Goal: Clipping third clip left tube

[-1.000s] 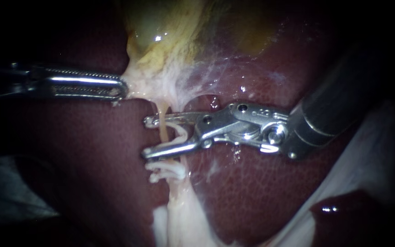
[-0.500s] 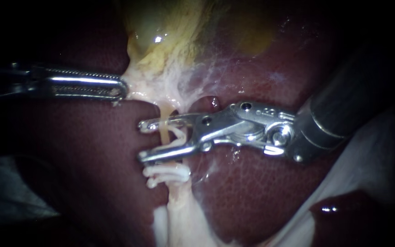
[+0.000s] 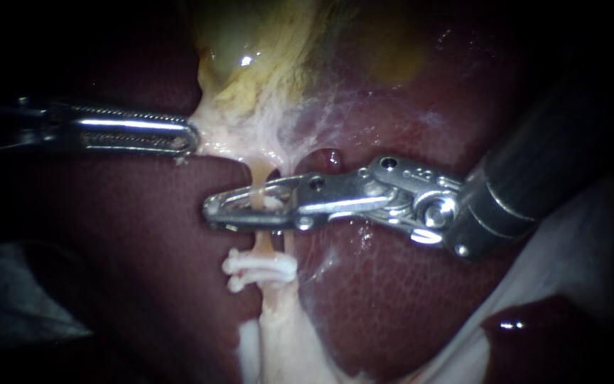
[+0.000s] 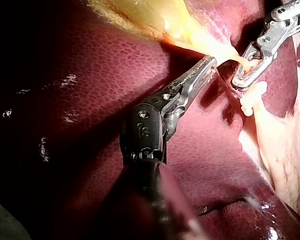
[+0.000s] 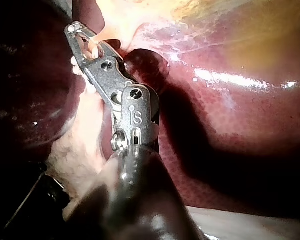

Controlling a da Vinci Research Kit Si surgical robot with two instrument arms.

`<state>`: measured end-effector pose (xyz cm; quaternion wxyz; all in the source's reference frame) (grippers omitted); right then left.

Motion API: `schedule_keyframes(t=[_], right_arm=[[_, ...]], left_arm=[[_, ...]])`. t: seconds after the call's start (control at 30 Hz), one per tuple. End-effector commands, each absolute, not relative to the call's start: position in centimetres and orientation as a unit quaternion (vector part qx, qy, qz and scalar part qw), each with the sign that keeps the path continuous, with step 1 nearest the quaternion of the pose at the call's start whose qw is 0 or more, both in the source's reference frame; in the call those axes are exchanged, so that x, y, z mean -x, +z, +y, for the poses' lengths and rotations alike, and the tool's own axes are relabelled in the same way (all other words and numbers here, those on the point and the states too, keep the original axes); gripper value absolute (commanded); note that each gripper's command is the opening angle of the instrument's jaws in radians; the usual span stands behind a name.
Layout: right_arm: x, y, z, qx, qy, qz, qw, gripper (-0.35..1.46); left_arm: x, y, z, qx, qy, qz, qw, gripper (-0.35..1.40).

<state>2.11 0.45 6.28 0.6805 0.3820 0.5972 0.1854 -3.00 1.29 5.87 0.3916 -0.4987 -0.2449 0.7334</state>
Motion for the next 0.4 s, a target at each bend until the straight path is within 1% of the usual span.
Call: schedule_keyframes(t=[0.03,0.4], right_arm=[[-2.11,6.29,0.45,-0.382,0.185,0.597,0.681,-0.35],[-2.09,6.33,0.44,-0.384,0.186,0.596,0.68,-0.35]], left_arm=[[3.01,5.87,1.29,0.499,0.733,-0.245,0.392,-0.35],[3.0,5.88,1.3,0.499,0.733,-0.245,0.391,-0.35]])
